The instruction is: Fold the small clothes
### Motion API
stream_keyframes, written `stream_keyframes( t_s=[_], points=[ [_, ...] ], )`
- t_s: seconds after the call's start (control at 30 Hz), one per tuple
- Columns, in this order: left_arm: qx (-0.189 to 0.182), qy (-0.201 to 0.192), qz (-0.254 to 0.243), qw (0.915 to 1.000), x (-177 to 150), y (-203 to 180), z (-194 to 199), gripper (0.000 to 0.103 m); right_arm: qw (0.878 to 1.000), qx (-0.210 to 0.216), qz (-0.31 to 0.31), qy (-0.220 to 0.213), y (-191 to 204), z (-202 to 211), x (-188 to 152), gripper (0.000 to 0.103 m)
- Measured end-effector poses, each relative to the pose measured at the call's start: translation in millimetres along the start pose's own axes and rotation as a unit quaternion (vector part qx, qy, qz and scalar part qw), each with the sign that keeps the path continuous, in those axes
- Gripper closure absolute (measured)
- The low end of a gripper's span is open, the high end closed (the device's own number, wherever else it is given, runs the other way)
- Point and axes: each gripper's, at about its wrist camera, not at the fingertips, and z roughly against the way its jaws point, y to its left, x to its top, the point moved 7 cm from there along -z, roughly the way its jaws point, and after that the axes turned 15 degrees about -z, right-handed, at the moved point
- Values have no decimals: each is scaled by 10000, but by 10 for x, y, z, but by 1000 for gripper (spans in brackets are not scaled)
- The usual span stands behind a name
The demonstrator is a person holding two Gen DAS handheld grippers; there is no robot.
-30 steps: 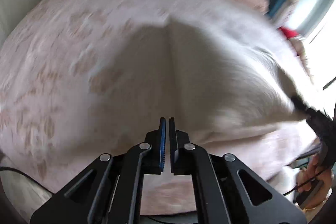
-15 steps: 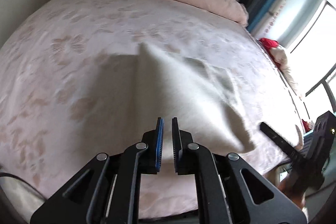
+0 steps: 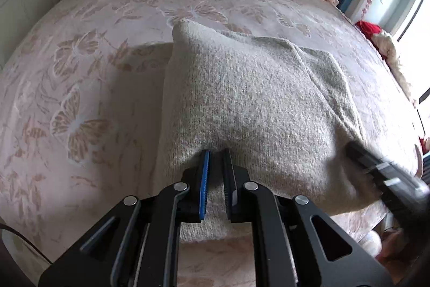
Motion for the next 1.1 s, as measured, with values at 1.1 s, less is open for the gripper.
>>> stream_keyframes(
  t_s=[1.1],
  points=[
    [389, -160, 381, 9984, -760, 911, 911, 61, 9926, 685, 621, 787, 1195, -426, -514, 75]
  ],
)
